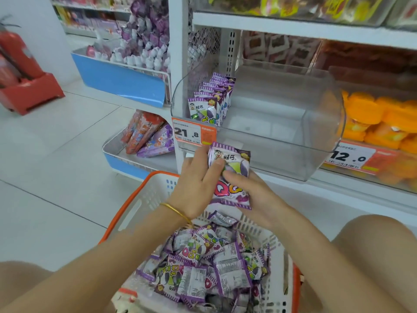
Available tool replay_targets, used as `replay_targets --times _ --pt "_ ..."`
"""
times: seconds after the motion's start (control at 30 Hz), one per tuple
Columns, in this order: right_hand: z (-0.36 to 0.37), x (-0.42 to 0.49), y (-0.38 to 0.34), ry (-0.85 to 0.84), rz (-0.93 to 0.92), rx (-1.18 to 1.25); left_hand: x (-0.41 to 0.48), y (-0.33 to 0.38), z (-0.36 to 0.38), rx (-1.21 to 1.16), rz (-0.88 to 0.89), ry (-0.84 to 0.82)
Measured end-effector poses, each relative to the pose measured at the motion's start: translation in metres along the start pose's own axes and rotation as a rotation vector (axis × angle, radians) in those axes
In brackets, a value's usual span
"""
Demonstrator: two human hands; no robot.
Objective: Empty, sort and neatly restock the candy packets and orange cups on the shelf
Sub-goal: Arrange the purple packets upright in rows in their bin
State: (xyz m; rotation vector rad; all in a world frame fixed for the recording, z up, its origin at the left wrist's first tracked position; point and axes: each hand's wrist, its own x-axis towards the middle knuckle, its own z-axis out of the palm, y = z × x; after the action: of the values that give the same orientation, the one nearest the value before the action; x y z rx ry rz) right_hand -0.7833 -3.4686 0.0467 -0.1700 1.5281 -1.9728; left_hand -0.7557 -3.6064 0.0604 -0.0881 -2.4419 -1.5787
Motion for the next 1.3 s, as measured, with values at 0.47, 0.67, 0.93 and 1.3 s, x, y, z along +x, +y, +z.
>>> replay_targets --times 0.47,0.67,0.93,1.3 --pt "-0.018 0.129 -0.125 0.272 -0.144 -0.429 0.096 -0.023 -0.071 0.502 0.051 0.046" --pt "-0.010 0.178 -0.096 0.187 -0.029 -0.463 0.107 -0.026 -0.070 0.480 0.041 0.067" --pt "-0.014 0.191 -0.091 0.265 0.070 -1.116 0.105 -0.021 -0.074 0.448 0.043 0.018" --pt "0.000 0.176 -0.109 0.036 0.342 -0.695 0.104 -0.025 -0.075 0.458 0.013 -0.024"
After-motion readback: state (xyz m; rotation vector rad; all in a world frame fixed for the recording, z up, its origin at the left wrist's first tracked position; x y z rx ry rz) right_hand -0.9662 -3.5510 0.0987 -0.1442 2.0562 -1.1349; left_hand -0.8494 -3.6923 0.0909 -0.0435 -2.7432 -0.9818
